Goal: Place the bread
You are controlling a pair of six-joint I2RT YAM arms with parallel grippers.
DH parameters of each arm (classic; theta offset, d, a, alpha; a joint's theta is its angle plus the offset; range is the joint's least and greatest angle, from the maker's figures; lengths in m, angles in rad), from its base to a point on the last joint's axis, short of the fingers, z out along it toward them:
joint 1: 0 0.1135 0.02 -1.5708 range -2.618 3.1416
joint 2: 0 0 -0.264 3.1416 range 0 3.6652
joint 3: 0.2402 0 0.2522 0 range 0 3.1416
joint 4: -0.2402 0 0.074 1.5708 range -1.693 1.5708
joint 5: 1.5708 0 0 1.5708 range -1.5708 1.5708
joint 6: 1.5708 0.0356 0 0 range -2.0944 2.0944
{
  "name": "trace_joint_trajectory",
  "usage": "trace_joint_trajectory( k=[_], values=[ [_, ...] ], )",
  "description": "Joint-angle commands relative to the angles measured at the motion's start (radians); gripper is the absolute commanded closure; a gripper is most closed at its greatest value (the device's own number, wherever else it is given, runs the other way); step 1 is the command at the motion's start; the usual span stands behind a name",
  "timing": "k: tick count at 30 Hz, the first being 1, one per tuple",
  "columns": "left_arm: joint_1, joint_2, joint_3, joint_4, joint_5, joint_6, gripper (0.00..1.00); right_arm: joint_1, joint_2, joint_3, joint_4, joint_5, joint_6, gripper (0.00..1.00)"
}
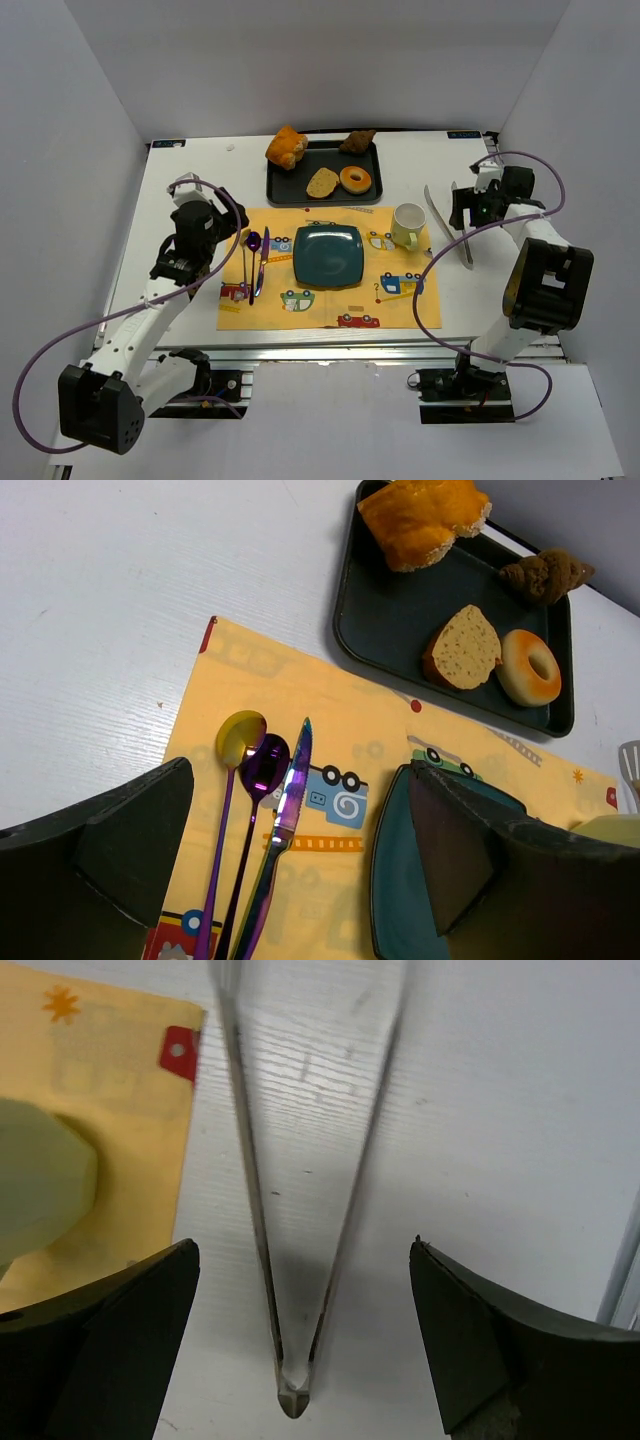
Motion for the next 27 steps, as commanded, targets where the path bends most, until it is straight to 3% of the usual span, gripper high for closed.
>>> trace_joint_trajectory(
  k=[1, 2, 3, 4, 7, 9, 10, 12, 18, 27],
  values=[
    [0.007, 0.000, 0.031, 0.014, 0.007, -0.005, 0.04, -0.001, -0.073, -0.040, -0.001, -0.215, -0.258, 0.11],
    [0.007, 0.003, 0.031, 0.018, 0.012, -0.007, 0.04, 0.000, -0.083, -0.059, -0.039, -0.247, -0.451, 0.13],
    [0.007, 0.007, 0.033, 0.020, 0.020, -0.008, 0.04, 0.003, -0.093, -0.085, -0.024, -0.243, -0.456, 0.17],
    [0.007, 0.010, 0.033, 0.022, 0.023, -0.010, 0.05, 0.005, -0.088, -0.097, 0.008, -0.233, -0.454, 0.32],
    [0.007, 0.014, 0.031, 0.019, 0.027, -0.011, 0.06, 0.005, -0.050, -0.070, -0.031, -0.207, -0.435, 0.61],
    [0.007, 0.012, 0.025, 0.028, 0.029, -0.014, 0.06, 0.003, -0.036, -0.056, -0.042, -0.203, -0.396, 0.56],
    [0.007, 0.012, 0.025, 0.031, 0.029, -0.016, 0.06, 0.005, -0.037, -0.059, -0.026, -0.179, -0.378, 0.36],
    [0.007, 0.014, 0.020, 0.035, 0.030, -0.017, 0.06, 0.008, -0.044, -0.068, -0.010, -0.156, -0.346, 0.13],
    [0.007, 0.040, 0.016, 0.054, 0.040, -0.022, 0.06, 0.066, 0.011, -0.047, 0.037, 0.085, -0.215, 0.11],
    [0.007, 0.043, 0.019, 0.045, 0.034, -0.020, 0.06, 0.098, 0.168, 0.037, 0.036, 0.186, -0.135, 0.14]
  ],
)
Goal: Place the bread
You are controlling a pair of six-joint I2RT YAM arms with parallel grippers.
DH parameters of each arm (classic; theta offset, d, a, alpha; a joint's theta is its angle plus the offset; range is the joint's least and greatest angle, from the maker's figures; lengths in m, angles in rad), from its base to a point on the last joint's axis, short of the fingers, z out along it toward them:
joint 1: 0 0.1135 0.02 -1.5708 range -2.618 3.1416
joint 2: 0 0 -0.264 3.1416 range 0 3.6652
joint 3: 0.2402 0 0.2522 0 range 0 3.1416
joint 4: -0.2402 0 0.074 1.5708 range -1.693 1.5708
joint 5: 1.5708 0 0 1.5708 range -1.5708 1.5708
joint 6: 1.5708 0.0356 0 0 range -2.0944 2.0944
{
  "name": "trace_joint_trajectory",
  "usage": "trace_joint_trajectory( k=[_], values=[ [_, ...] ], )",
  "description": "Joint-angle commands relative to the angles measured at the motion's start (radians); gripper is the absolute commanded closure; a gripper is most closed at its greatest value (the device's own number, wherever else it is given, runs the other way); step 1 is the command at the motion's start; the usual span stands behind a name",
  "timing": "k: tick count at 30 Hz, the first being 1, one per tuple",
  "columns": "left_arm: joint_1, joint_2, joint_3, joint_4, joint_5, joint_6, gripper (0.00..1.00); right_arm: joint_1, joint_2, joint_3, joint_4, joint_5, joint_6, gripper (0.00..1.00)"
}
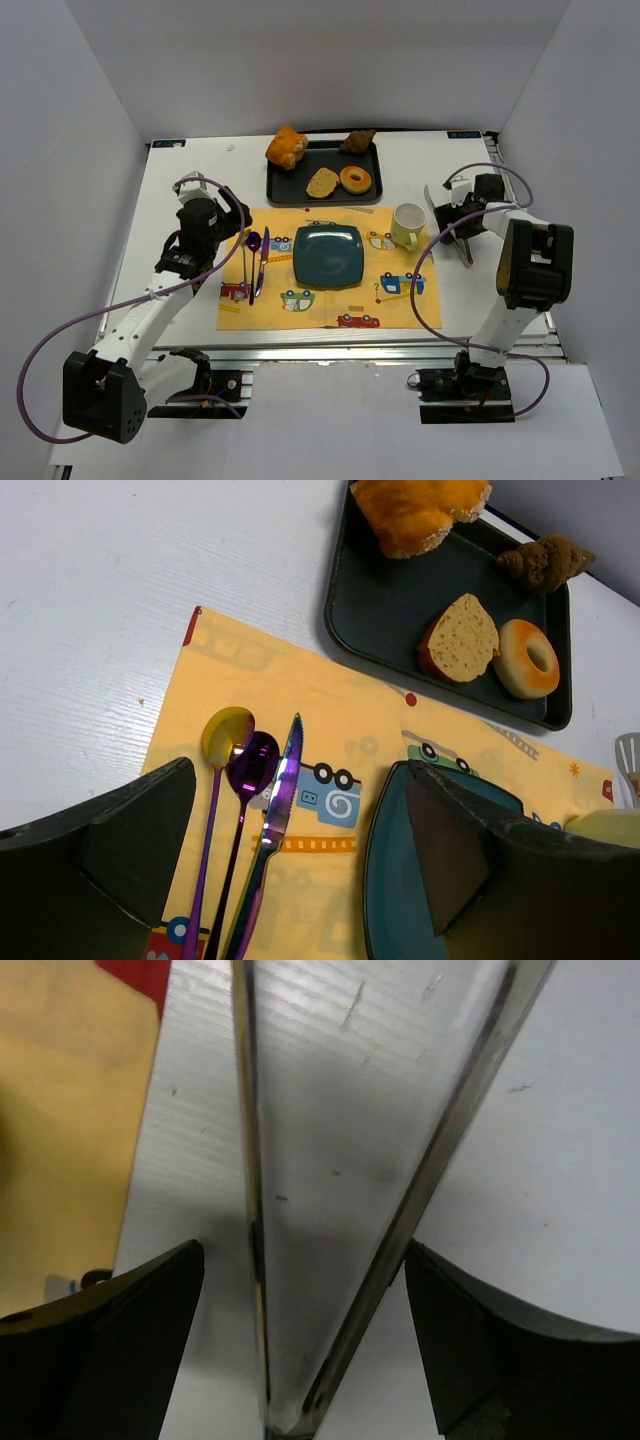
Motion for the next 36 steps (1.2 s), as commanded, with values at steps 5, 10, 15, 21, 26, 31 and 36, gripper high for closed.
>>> trace_joint_trajectory(
  k=[5, 10, 15, 21, 26, 31, 36],
  values=[
    [0.007, -0.027, 0.008, 0.003, 0.001, -0.008, 0.06, 0.004, 0.068, 0.089, -0.018, 0.073, 0.045, 0.24],
    [0.007, -0.023, 0.013, 0.006, 0.001, -0.008, 0.06, 0.004, 0.091, 0.084, -0.053, 0.001, 0.054, 0.56],
    [0.007, -0.019, 0.023, -0.007, 0.002, -0.001, 0.06, -0.002, 0.061, 0.090, -0.055, -0.058, 0.062, 0.77],
    [0.008, -0.033, 0.026, -0.019, -0.004, 0.000, 0.06, 0.000, -0.074, 0.213, -0.110, -0.243, 0.013, 0.86],
    [0.008, -0.035, 0.026, -0.008, 0.001, -0.011, 0.06, 0.036, -0.087, 0.438, -0.220, -0.387, -0.019, 0.68],
    [0.008, -0.035, 0.033, -0.016, 0.005, -0.014, 0.06, 0.159, -0.063, 0.547, -0.296, -0.409, -0.119, 0.62],
    [0.008, -0.049, 0.028, -0.028, 0.010, -0.025, 0.06, 0.292, -0.033, 0.606, -0.325, -0.320, -0.206, 0.61]
  ],
)
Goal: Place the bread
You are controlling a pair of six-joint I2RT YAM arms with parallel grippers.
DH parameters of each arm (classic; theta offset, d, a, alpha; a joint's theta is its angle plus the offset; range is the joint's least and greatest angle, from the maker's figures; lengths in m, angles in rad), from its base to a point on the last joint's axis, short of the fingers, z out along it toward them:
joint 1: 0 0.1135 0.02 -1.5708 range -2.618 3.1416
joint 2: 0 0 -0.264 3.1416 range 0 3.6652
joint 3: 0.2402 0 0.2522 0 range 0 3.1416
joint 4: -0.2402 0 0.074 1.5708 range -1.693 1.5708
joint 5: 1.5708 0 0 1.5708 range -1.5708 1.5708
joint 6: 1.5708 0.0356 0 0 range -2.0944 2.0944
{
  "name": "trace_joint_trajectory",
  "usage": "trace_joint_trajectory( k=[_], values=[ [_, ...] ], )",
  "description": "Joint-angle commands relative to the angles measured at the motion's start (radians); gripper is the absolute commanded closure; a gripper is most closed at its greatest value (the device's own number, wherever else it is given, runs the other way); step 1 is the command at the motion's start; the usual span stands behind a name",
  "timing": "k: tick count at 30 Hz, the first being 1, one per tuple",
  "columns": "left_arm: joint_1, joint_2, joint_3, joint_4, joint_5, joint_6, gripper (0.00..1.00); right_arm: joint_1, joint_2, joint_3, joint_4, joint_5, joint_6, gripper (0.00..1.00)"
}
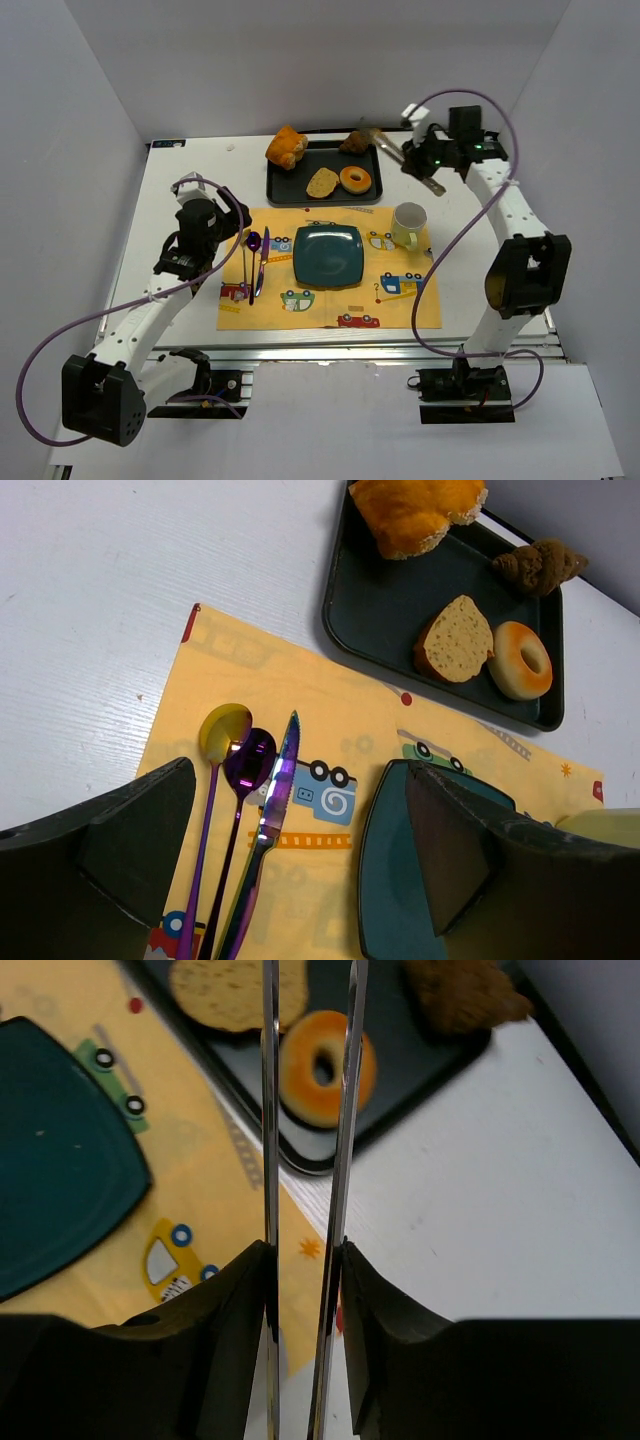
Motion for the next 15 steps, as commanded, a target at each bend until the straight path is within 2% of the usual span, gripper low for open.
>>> trace_joint_trajectory(
  k=[1, 6, 15],
  values=[
    [0.007, -0.038, 0.028, -0.016, 0.011, -0.011, 0.06, 0.069, 0.031, 0.067, -0.076, 0.025, -0.083, 0.60],
    [0.007, -0.058, 0.020, -0.024, 0.002, -0.021, 0.06, 0.127, 0.072, 0.134, -0.106, 0.096, -0.109, 0.59],
    [0.007, -0.044, 0.026, -0.013, 0.010, -0.027, 0.06, 0.192, 0.091, 0.123, -0.128, 0.218, -0.152, 0.55]
  ],
)
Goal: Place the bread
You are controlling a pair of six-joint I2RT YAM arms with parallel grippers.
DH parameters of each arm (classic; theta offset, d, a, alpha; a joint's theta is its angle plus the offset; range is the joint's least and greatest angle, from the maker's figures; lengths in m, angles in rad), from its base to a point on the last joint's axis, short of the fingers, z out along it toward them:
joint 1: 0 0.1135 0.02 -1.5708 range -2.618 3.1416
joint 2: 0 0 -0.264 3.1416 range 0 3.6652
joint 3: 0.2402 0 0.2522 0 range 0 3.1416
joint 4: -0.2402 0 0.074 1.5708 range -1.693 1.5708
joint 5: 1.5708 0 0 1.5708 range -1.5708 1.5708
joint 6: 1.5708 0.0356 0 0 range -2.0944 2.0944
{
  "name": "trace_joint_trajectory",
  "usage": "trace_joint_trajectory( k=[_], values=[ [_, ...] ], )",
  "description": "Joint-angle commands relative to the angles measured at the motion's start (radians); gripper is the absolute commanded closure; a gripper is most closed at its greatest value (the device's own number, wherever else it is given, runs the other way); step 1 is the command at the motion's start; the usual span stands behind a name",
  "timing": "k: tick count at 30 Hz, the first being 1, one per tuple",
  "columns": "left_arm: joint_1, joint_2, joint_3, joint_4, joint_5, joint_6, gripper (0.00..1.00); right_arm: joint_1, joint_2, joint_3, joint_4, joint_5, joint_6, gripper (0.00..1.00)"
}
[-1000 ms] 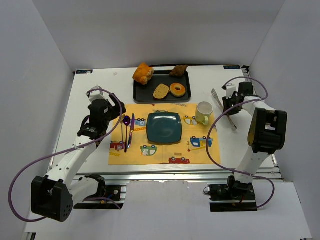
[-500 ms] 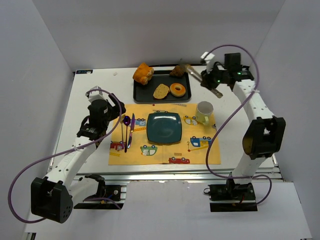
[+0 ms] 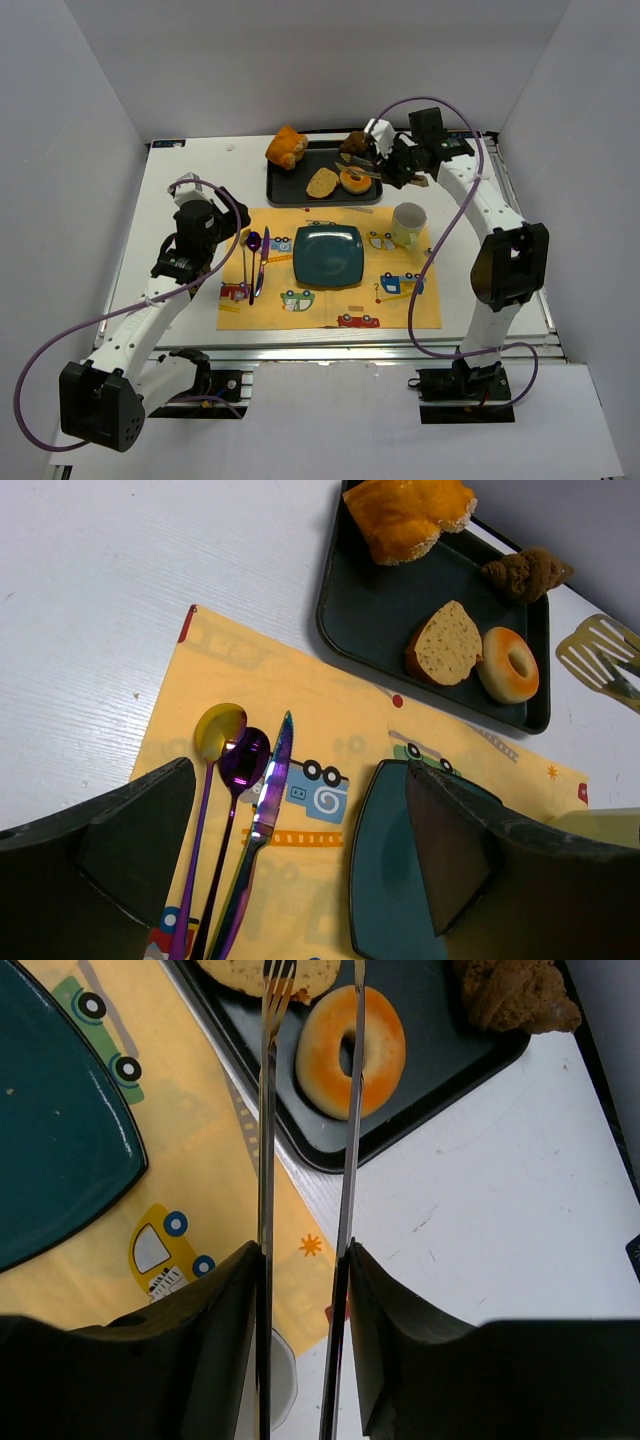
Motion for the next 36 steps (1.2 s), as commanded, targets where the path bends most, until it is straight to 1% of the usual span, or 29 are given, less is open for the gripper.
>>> trace_joint_trajectory(
  k=[1, 3, 6, 12, 17, 26, 29, 30, 32, 33, 34, 35, 36],
  values=[
    [0.007, -0.011, 0.026, 0.006, 0.011, -0.006, 0.06, 0.019, 0.008, 0.032, -0.028, 0.061, -0.031, 0.55],
    [0.007, -0.010, 0.024, 0.007, 0.013, -0.006, 0.06, 0.029, 0.027, 0.027, -0.045, 0.069, -0.026, 0.54],
    [0.007, -0.010, 0.021, 0.006, 0.014, -0.006, 0.06, 0.039, 0.041, 0.001, -0.025, 0.104, -0.015, 0.54],
    [0.007, -0.027, 0.008, 0.001, 0.011, -0.013, 0.06, 0.049, 0.087, 0.030, -0.002, 0.155, 0.028, 0.52],
    [0.007, -0.037, -0.008, 0.007, 0.010, -0.022, 0.06, 0.050, 0.119, 0.044, 0.003, 0.184, 0.045, 0.48],
    [0.007, -0.031, -0.008, 0.018, 0.014, -0.023, 0.06, 0.070, 0.151, 0.035, 0.012, 0.242, 0.055, 0.47],
    [0.007, -0.033, -0.006, 0.017, 0.013, -0.023, 0.06, 0.081, 0.160, 0.032, 0.021, 0.256, 0.052, 0.53],
    [0.007, -0.034, -0.006, 0.015, 0.013, -0.023, 0.06, 0.082, 0.162, 0.033, 0.021, 0.258, 0.051, 0.59],
    [0.007, -0.040, -0.006, 0.014, 0.011, -0.023, 0.06, 0.084, 0.160, 0.039, 0.015, 0.259, 0.051, 0.66],
    [0.007, -0.040, -0.008, 0.012, 0.010, -0.023, 0.06, 0.084, 0.157, 0.042, 0.013, 0.258, 0.049, 0.72],
    [0.007, -0.043, -0.009, 0.012, 0.008, -0.023, 0.06, 0.082, 0.145, 0.042, 0.013, 0.256, 0.049, 0.75],
    [0.007, -0.045, -0.011, 0.014, 0.010, -0.025, 0.06, 0.084, 0.137, 0.039, 0.016, 0.256, 0.051, 0.83],
    [0.007, -0.047, -0.012, 0.015, 0.011, -0.025, 0.06, 0.082, 0.113, 0.036, 0.022, 0.259, 0.052, 0.86]
  ],
)
